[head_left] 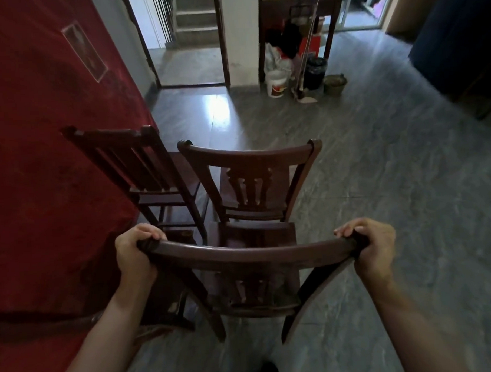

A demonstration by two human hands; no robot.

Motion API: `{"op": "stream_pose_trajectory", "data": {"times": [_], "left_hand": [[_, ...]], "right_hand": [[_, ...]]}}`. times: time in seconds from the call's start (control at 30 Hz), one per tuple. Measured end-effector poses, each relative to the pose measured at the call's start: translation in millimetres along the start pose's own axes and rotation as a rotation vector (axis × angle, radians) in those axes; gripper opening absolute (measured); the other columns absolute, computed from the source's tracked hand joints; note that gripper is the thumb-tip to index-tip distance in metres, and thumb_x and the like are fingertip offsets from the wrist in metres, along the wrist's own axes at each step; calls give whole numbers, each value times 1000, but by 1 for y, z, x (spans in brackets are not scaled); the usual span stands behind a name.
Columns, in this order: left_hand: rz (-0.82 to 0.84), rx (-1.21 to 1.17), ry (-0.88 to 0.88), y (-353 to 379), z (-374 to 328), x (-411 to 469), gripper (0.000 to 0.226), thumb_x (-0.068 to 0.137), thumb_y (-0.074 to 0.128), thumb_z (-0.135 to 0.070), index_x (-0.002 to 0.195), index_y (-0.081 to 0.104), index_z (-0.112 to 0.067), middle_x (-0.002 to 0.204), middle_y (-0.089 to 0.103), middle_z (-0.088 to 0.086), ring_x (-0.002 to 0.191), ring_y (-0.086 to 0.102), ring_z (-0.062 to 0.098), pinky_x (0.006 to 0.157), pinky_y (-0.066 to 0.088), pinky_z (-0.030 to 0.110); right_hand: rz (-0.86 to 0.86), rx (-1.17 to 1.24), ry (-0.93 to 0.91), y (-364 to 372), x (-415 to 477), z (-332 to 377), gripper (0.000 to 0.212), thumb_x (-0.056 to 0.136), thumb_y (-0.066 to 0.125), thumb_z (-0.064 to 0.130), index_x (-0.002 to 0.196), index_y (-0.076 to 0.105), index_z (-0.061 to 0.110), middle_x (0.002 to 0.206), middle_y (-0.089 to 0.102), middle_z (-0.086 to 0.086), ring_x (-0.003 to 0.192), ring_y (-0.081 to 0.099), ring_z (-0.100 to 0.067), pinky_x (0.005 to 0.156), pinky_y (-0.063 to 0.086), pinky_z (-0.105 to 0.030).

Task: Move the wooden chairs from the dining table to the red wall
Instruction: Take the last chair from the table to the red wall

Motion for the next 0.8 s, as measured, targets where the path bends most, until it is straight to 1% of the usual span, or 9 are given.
{"op": "stream_pose_trajectory", "data": {"times": [0.07,0.13,0.2,0.27,0.43,0.57,0.67,0.8], "left_hand": [[20,-2,14,-3,5,4,16,62,52,-20,48,60,-17,53,55,1,55,53,23,59,44,30],[33,1,44,-8,6,10,14,59,56,-26,49,61,-17,54,56,1,56,53,24,61,44,32],[54,8,52,-13,8,12,13,60,55,-24,51,62,-17,55,56,1,56,53,25,61,44,32],[56,6,64,-18,9,12,18,64,50,-19,51,62,-16,54,57,1,55,53,26,59,44,31],[47,83,87,-31,12,-3,21,65,47,-20,50,61,-17,53,59,4,56,53,27,61,43,31],[94,130,112,-47,19,-26,22,68,47,-21,53,60,-12,55,61,7,59,54,27,62,44,29],[137,149,97,-62,30,-44,24,69,48,-22,55,60,-8,57,61,10,62,55,28,63,44,30],[174,142,65,-80,41,-69,23,68,49,-23,54,63,-12,58,60,8,64,55,26,64,45,29]], "right_hand": [[-4,-11,2,3,-2,-7,27,70,46,5,53,66,11,53,63,-10,56,64,-33,62,51,-32],[9,-26,-15,10,0,-10,24,71,48,11,55,66,11,54,64,-11,57,65,-35,62,52,-32],[26,-34,2,11,-2,-13,23,71,50,15,56,66,10,54,64,-12,58,66,-36,63,52,-32],[31,-36,6,11,-5,-13,23,72,50,15,56,66,10,55,64,-12,60,66,-37,64,53,-33],[46,-74,44,7,-26,-12,23,72,49,15,57,65,10,57,65,-12,63,68,-36,68,55,-33],[52,-96,73,-1,-53,-12,24,73,49,18,56,65,9,56,64,-13,60,64,-34,71,56,-33],[36,-103,101,-9,-79,-14,25,72,49,19,55,64,8,56,62,-17,58,60,-33,73,57,-34],[6,-114,145,-18,-111,-18,26,71,48,18,53,63,7,56,60,-19,58,58,-33,74,56,-36]]}}
Point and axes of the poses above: each hand's wrist, its own x-axis towards the middle knuckle, its own y-axis out of the palm, z = x × y, the point moved 6 cm from there along x, towards the middle knuckle
